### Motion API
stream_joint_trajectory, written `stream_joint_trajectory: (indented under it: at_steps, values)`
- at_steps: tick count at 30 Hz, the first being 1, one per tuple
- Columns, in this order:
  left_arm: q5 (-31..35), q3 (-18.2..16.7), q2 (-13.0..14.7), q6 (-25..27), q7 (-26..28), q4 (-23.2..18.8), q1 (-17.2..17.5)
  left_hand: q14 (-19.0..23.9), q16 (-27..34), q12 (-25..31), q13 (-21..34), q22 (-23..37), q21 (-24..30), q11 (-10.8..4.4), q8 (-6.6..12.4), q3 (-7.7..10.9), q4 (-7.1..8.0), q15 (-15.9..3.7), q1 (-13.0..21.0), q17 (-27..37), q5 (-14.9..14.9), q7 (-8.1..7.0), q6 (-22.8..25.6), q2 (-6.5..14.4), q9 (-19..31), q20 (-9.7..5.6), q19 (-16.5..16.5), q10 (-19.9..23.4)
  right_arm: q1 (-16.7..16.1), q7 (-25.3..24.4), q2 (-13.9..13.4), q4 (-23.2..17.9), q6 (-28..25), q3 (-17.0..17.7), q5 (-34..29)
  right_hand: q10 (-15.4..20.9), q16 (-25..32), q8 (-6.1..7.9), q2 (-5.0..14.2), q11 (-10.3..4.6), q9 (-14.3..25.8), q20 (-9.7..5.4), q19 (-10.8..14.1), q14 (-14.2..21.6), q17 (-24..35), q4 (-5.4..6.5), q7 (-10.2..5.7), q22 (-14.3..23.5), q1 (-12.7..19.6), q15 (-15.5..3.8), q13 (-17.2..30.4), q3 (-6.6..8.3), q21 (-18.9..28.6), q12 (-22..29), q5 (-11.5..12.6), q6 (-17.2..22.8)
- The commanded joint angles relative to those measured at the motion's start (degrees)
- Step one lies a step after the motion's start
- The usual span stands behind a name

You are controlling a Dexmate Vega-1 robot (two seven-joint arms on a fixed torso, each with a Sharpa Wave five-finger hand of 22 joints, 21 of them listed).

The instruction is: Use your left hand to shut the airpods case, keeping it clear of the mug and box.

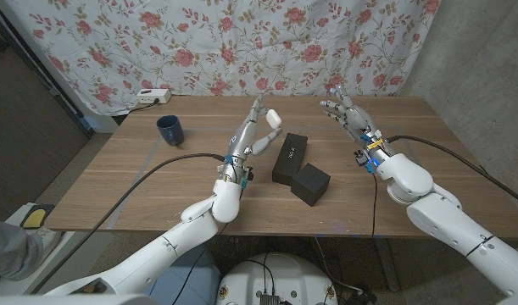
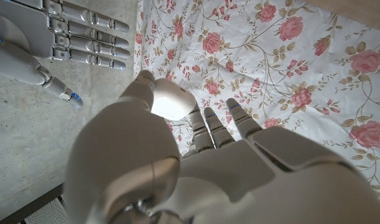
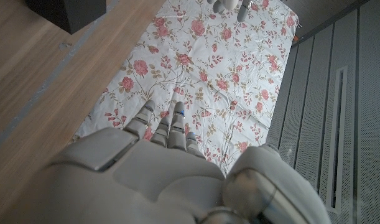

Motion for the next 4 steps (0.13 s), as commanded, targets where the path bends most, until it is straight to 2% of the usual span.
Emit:
stream_joint_trajectory:
  at_steps: [1, 2, 4]
  values:
    - [-1.3, -0.9, -0.3, -1.9, -0.7, 1.2, 0.3, 0.3, 0.0, 0.2, 0.3, 0.2, 0.1, -8.72, -0.08, -0.25, 0.23, 0.28, -0.1, 0.2, 0.4, -0.05, -0.1, 0.6, 0.2, 0.31, 0.0, 9.0, 0.9, -0.7, 1.0, 0.6, 0.0, -0.9, -1.5, -0.3, -0.2, -0.2, -0.41, -0.04, 0.1, 0.59, -0.6, -0.7, -0.1, -0.01, 0.05, 0.1, 0.0, 0.07, 0.1, 0.08, -0.4, -0.3, -0.2, 0.0]
    - [-6.2, -1.0, -0.6, -5.7, -3.0, 2.5, 0.1, 0.4, 0.0, 0.2, 0.3, 0.2, 0.1, -8.76, -0.08, -0.26, 0.2, 0.23, 0.0, 0.2, 0.4, -0.05, -0.1, 0.6, 0.2, 0.23, 0.0, 9.1, 1.0, -0.6, 1.0, 0.7, -0.1, -0.9, -1.7, -0.3, -0.2, -0.21, -0.4, -0.05, 0.1, 0.68, -0.6, -0.7, -0.1, -0.01, 0.04, 0.1, 0.0, 0.08, 0.1, 0.08, -0.4, -0.3, -0.2, 0.0]
    - [3.3, -0.7, 0.2, 0.3, 0.5, 0.2, 0.3, 0.3, 0.0, 0.1, 0.3, 0.2, 0.1, -8.76, -0.1, -0.27, 0.24, 0.34, -0.1, 0.2, 0.4, 0.05, -0.1, 0.6, 0.2, 0.36, 0.0, 9.0, 1.1, -0.5, 1.1, 0.9, -0.2, -1.1, -1.7, -0.4, -0.3, -0.27, -0.39, -0.36, 0.1, 1.65, -1.3, -0.7, -0.1, 0.01, -0.21, 0.1, 0.0, 0.08, -0.1, 0.1, -0.8, -0.4, -0.2, 0.0]
